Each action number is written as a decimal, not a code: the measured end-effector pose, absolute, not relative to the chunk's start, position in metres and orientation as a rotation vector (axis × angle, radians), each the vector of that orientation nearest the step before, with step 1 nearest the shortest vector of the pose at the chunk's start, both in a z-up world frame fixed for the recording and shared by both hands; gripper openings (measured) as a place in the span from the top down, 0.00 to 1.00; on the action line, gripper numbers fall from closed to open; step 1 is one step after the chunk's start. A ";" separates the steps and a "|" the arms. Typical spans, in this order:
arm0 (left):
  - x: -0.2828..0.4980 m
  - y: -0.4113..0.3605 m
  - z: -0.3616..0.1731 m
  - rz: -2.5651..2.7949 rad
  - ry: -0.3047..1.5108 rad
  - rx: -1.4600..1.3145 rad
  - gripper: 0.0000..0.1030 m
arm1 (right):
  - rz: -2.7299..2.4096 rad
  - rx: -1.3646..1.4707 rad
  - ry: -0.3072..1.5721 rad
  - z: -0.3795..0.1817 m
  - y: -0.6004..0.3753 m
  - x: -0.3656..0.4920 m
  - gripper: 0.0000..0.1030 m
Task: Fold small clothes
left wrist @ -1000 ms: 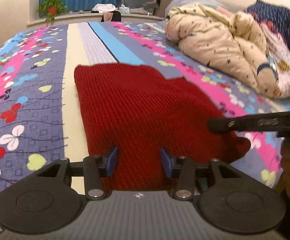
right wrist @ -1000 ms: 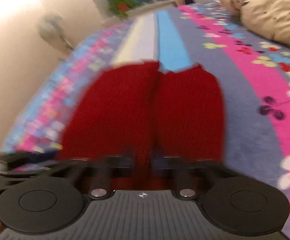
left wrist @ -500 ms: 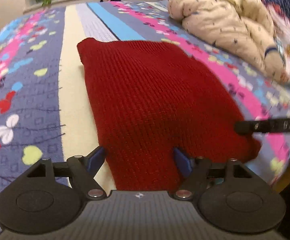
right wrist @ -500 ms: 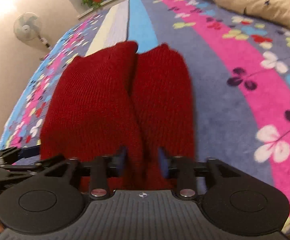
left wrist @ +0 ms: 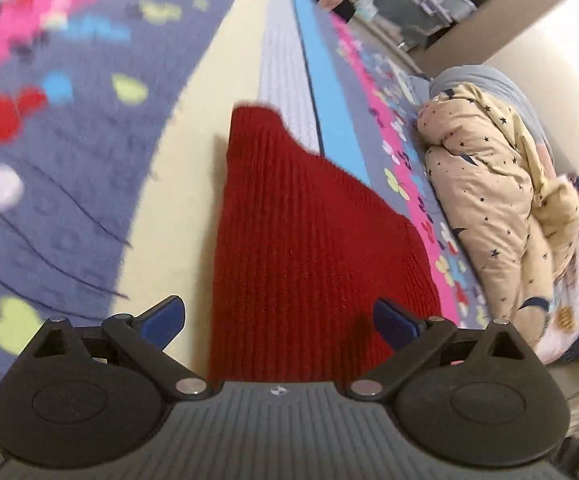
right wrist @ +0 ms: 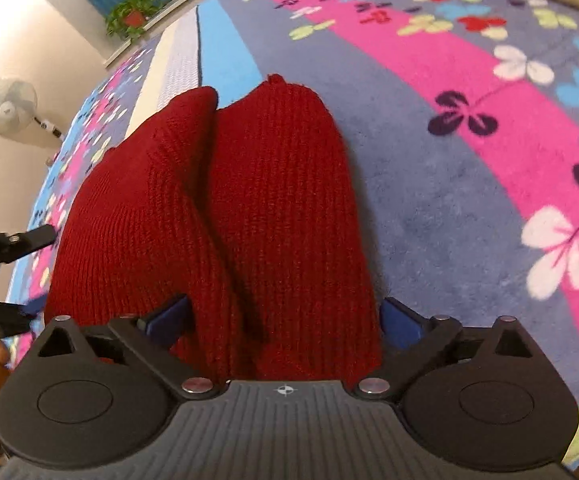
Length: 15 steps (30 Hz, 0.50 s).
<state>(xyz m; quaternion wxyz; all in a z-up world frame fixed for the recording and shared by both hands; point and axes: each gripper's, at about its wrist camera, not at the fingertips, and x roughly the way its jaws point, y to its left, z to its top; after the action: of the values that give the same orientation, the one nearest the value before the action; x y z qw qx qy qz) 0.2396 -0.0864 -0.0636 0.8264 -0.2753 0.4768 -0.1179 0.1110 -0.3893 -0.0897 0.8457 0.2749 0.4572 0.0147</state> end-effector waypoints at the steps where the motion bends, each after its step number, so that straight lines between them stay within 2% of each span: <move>1: 0.246 -0.087 -0.070 -0.269 1.033 -0.604 0.02 | 0.033 0.603 0.971 -0.092 -0.391 0.111 0.03; 4: 0.257 -0.093 -0.085 -0.329 1.066 -0.640 0.01 | 0.047 0.634 0.976 -0.096 -0.390 0.110 0.03; 8: 0.268 -0.094 -0.109 -0.339 1.099 -0.713 0.02 | 0.079 0.627 0.959 -0.095 -0.389 0.111 0.09; 10: 0.272 -0.092 -0.111 -0.329 1.099 -0.719 0.08 | 0.085 0.624 0.939 -0.095 -0.389 0.111 0.15; 11: 0.273 -0.092 -0.110 -0.325 1.101 -0.706 0.11 | 0.092 0.635 0.929 -0.093 -0.389 0.110 0.23; 12: 0.273 -0.092 -0.106 -0.323 1.102 -0.686 0.19 | 0.097 0.642 0.918 -0.092 -0.390 0.109 0.32; 13: 0.273 -0.091 -0.100 -0.327 1.098 -0.667 0.28 | 0.107 0.646 0.901 -0.089 -0.388 0.108 0.37; 15: 0.273 -0.087 -0.088 -0.345 1.091 -0.648 0.35 | 0.130 0.637 0.867 -0.083 -0.383 0.110 0.54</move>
<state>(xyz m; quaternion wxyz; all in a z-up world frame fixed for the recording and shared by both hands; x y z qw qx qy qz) 0.2733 -0.0868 -0.0883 0.7917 -0.3011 0.5069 -0.1602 0.1097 -0.3825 -0.0834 0.8569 0.3031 0.4124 0.0620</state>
